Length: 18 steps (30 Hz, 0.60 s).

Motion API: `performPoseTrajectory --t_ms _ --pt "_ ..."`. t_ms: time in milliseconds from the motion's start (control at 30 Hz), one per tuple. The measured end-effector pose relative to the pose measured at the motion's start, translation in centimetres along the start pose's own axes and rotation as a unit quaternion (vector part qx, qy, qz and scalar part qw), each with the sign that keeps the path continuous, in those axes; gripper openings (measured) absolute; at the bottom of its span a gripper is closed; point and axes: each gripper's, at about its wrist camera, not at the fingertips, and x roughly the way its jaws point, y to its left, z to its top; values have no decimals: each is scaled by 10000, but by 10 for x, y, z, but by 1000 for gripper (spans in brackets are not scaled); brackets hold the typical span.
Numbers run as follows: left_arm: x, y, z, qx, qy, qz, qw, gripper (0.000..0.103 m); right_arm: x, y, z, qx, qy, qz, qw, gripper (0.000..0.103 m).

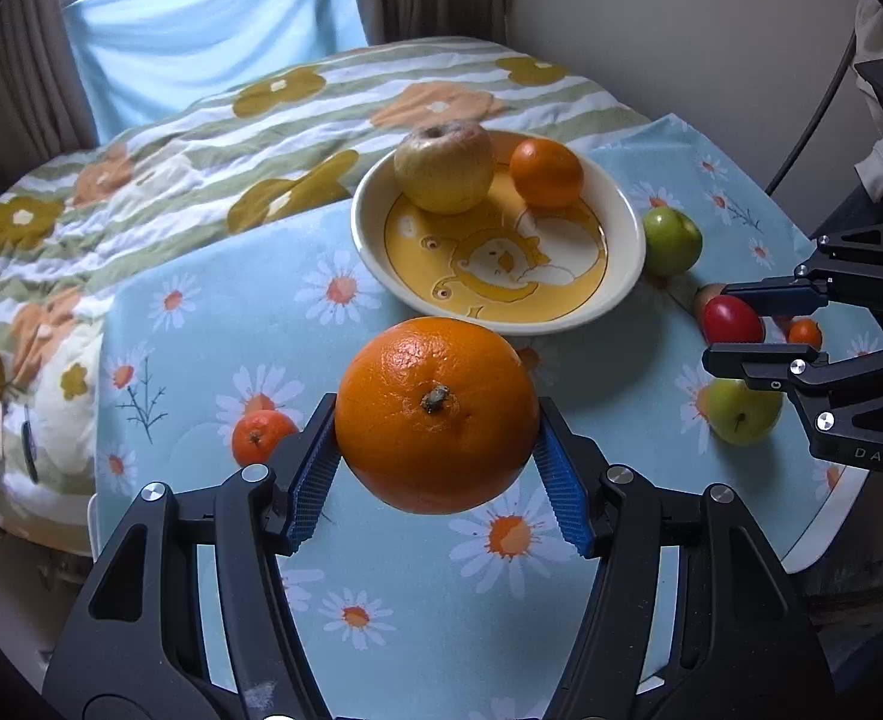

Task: Organize fruits
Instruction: 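Place the orange in the bowl with the left tool while the right tool carries the plum over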

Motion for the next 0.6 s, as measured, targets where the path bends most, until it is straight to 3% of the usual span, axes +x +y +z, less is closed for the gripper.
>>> performPoseTrajectory --t_ms 333,600 --pt "-39 -37 23 -145 -447 432 9980 67 -55 -22 11 -200 -619 76 9979 29" --pt "-44 -49 43 -387 -592 615 9956 67 -75 -42 30 -311 -960 371 9942 29"
